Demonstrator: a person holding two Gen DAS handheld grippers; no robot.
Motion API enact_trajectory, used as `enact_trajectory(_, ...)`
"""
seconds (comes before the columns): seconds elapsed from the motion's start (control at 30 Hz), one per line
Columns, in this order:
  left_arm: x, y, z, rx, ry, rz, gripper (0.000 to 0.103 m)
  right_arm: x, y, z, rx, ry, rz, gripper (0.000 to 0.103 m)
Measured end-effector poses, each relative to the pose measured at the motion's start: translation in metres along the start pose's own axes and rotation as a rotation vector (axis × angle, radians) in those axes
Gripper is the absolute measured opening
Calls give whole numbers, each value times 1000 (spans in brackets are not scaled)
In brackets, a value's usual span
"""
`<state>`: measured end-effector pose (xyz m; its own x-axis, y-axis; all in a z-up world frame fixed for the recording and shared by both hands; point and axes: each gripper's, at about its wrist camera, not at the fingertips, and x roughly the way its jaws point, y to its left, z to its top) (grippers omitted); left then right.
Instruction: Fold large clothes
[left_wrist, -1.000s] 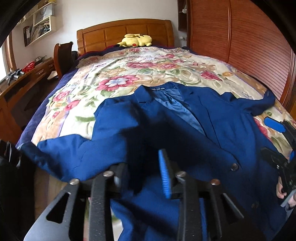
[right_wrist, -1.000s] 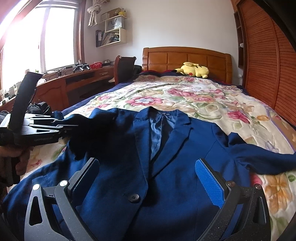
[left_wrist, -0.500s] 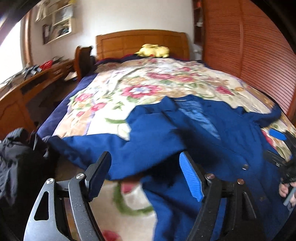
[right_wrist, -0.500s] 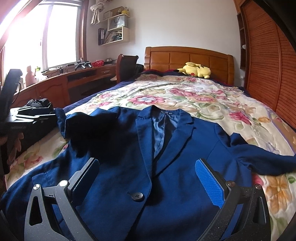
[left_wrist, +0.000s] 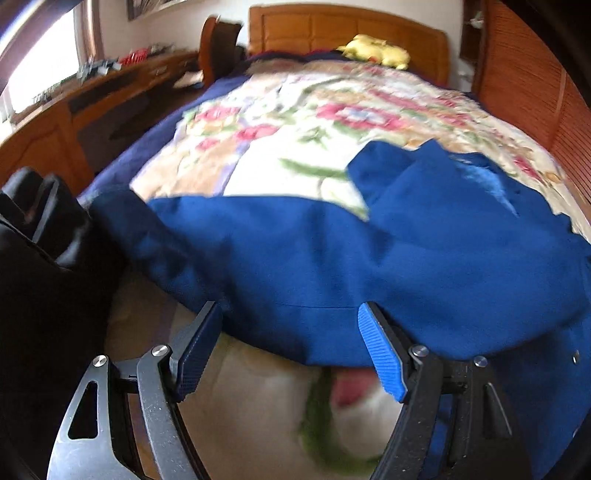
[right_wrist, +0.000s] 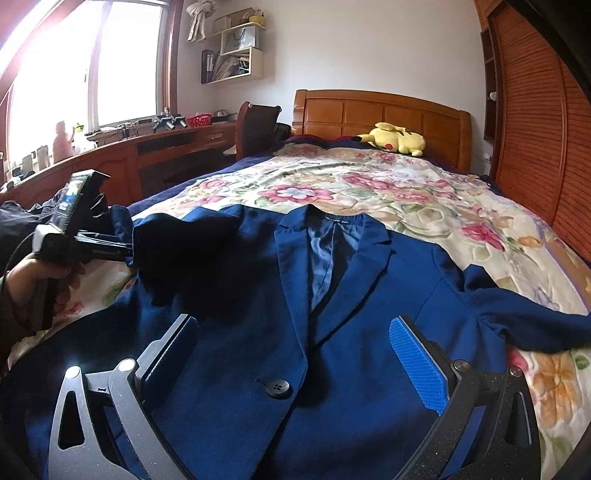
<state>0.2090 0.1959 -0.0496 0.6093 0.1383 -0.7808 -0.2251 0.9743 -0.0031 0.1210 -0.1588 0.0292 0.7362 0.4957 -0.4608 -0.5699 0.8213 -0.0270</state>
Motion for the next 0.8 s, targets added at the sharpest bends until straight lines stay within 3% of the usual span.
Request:
enact_trajectory(0.23,19,-1,2,-8,48,-1,77,1,0,0,-1,3,1,103)
enact_trajectory(0.43,24,-6,2,20,91,-35,52,0,1,-1,0,4,1,103)
enact_trajectory(0.53,22,-8,0,39,99,-41,34,0,1,-1,0,5,3,103)
enact_trajectory(0.6,18,-12,-1,58,97,-40,8,-2,1,-1,1,2,4,103)
enact_trajectory(0.67,11,-16,-1,72,82,-34,5,-2,0,-1,1,0,3,103)
enact_trajectory(0.8,-27,-28,6,90,-53,-39,4,-4,-1,0,1,-6,3,103)
